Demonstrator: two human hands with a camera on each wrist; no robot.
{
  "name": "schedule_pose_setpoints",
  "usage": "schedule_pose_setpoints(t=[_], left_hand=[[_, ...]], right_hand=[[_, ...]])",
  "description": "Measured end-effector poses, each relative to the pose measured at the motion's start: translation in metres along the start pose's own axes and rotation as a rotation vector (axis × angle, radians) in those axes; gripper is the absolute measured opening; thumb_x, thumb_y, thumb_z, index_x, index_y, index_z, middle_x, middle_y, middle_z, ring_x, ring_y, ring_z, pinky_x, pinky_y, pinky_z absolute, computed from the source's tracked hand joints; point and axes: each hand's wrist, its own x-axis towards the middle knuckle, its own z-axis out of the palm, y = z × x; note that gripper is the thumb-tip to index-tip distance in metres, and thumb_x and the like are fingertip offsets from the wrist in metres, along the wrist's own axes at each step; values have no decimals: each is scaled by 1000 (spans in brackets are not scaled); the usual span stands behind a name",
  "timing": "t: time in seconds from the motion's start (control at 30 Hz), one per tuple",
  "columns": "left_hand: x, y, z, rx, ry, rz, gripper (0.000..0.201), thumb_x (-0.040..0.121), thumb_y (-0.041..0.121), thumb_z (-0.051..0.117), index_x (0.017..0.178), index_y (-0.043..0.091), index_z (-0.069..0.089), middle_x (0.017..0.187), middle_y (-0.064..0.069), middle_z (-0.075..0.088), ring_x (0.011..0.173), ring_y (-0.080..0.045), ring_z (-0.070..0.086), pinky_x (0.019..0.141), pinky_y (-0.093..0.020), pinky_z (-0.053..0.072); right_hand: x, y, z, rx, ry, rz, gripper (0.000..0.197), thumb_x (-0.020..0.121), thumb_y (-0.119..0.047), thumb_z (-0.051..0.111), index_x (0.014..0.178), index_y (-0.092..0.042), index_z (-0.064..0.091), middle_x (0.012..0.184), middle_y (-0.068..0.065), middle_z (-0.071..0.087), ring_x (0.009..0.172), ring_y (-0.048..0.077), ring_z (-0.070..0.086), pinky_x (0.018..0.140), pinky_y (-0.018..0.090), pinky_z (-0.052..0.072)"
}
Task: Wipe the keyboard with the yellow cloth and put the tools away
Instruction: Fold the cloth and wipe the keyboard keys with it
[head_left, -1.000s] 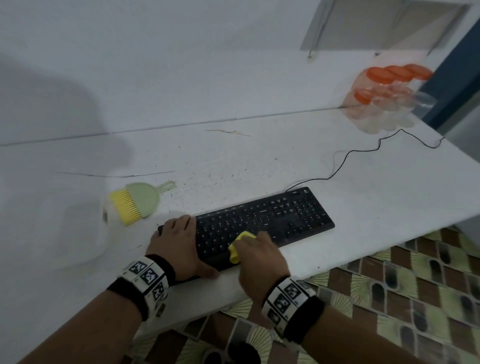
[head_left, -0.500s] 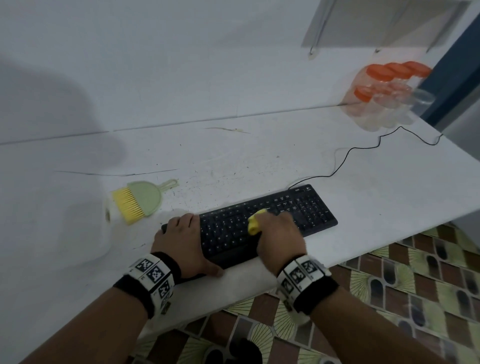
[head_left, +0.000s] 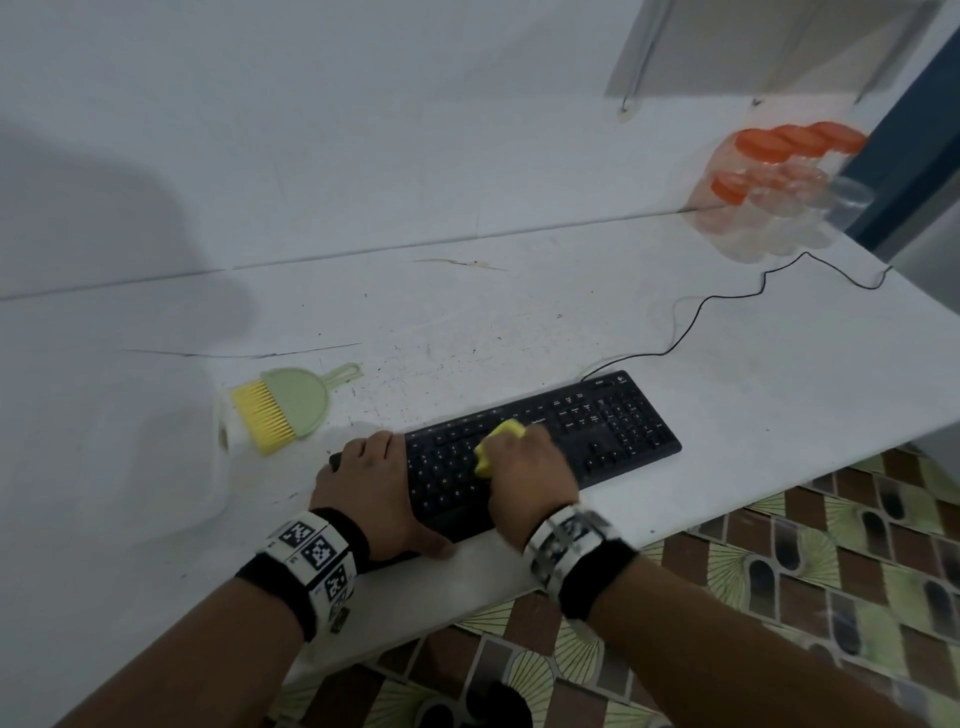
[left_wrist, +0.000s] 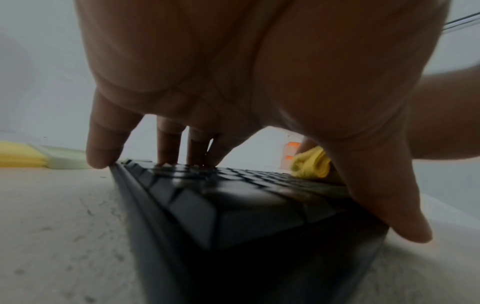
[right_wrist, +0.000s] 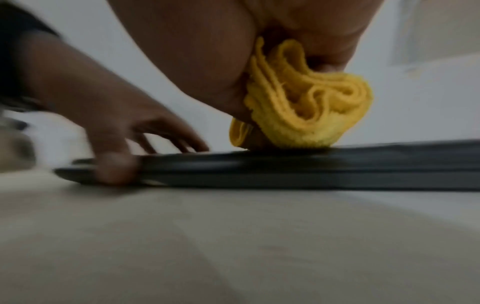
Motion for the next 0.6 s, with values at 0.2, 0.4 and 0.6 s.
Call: schedule_pose_setpoints(t=[0.2,0.4,0.6], left_hand=[[0,0,0,17,-12,4,149,29,100,62,153,25,24,152,4,34,140,-24,34,111,-51,42],[3,8,-5,125,-68,-11,152,30,102,56,155,23,21,155,-1,34,142,-28,36,116,-62,29],[18,56,-12,98,-54,61,150,42,105,52,159,18,14,165,-6,23,149,-31,26,121,-65,18]], right_hand=[[16,10,-7,49,121,65,30,82,-5,53,110,-13,59,106,11,62,104,33,54,84,40,53],[-15,12,8,157,-9,-112,41,75,-2,54,109,-23,61,98,4,67,104,26,49,81,40,55],[-24,99,-3,57,123,141,56,77,1,52,128,-22,58,111,5,66,97,30,53,79,33,49]])
